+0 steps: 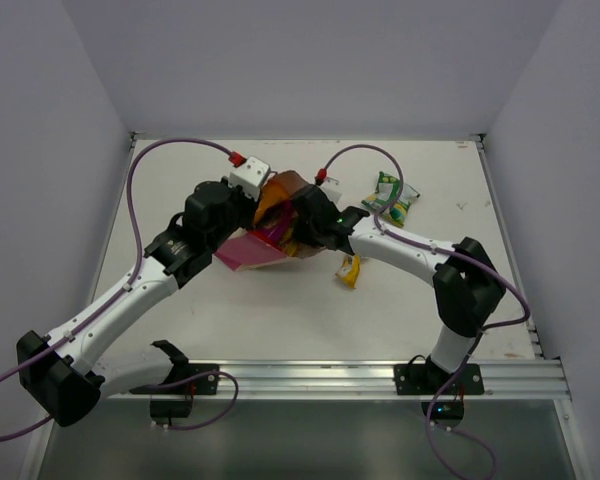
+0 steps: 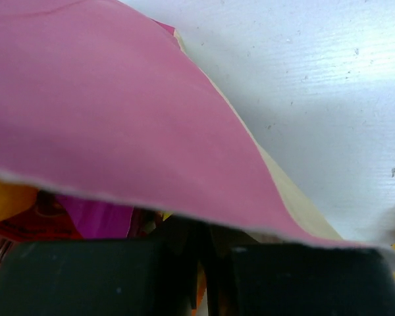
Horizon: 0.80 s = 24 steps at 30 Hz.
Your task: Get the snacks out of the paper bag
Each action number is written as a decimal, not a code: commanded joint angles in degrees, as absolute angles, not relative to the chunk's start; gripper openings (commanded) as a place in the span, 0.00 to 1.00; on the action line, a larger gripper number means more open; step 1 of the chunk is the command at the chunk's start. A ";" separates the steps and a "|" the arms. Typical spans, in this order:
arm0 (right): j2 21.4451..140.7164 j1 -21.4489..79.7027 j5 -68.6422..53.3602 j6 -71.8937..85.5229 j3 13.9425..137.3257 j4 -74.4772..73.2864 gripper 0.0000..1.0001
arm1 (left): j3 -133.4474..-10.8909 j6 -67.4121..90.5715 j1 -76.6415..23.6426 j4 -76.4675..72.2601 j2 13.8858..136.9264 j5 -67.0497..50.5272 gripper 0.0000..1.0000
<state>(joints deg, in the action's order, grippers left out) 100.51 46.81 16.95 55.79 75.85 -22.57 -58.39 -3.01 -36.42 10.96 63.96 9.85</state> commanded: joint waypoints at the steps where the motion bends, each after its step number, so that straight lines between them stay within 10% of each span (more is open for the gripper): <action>1: 96.70 46.23 18.45 53.97 76.99 -22.85 0.00 | -59.07 -2.72 -36.30 9.32 63.11 11.33 0.00; 24: 65.40 27.97 6.34 31.29 86.23 -20.57 0.00 | -59.50 -5.45 -35.95 9.14 64.95 18.90 0.00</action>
<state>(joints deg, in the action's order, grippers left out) 69.69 31.48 10.20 34.09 86.52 -24.75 -58.13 -3.88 -37.17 14.72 66.43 14.55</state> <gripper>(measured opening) 0.026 0.030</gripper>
